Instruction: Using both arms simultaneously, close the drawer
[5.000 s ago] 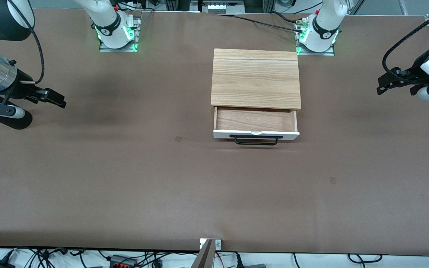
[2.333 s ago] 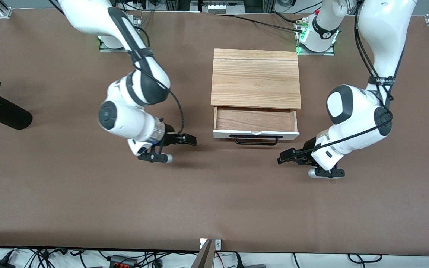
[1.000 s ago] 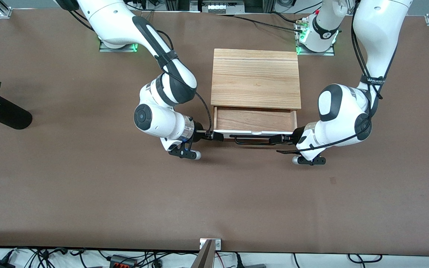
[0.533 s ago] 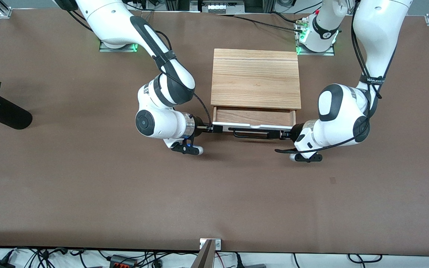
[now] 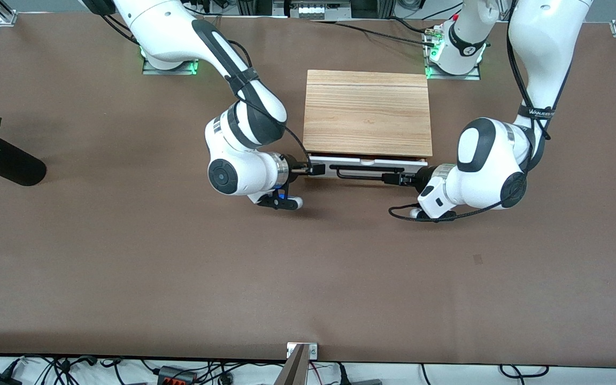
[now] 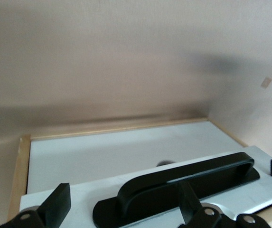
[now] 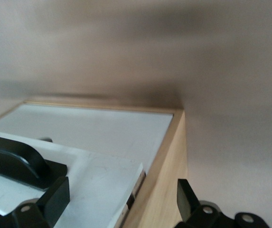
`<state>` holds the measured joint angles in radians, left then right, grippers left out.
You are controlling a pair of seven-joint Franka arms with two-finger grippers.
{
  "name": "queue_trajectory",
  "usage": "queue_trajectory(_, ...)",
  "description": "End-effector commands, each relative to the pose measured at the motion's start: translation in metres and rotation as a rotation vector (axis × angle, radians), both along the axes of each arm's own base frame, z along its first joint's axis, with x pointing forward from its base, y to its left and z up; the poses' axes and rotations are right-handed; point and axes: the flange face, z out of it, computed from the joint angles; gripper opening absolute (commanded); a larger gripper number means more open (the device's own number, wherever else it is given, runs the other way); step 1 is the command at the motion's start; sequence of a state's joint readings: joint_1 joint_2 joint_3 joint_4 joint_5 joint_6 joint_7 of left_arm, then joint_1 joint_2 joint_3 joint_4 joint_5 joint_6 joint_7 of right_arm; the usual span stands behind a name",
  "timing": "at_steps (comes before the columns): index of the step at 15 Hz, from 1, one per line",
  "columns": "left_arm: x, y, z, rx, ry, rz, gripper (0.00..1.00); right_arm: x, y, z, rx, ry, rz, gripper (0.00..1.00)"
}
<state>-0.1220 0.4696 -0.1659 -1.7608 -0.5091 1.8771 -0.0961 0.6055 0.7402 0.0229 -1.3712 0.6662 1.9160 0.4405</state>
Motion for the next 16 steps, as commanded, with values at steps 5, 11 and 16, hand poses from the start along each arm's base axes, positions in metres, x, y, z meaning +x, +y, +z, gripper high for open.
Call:
queue_trajectory(5, -0.027, 0.003, -0.005, -0.008, 0.109, -0.017, 1.0, -0.011, 0.008, 0.002, 0.013, 0.045, 0.046, 1.0)
queue_trajectory(11, -0.015, 0.01, 0.016, -0.004, 0.068, -0.012, 1.0, 0.017, -0.01, 0.022, 0.001, -0.022, 0.013, 1.0)
queue_trajectory(16, 0.017, 0.027, 0.09, 0.156, -0.053, -0.159, 1.0, 0.063, -0.054, 0.055, -0.047, -0.128, -0.055, 1.0)
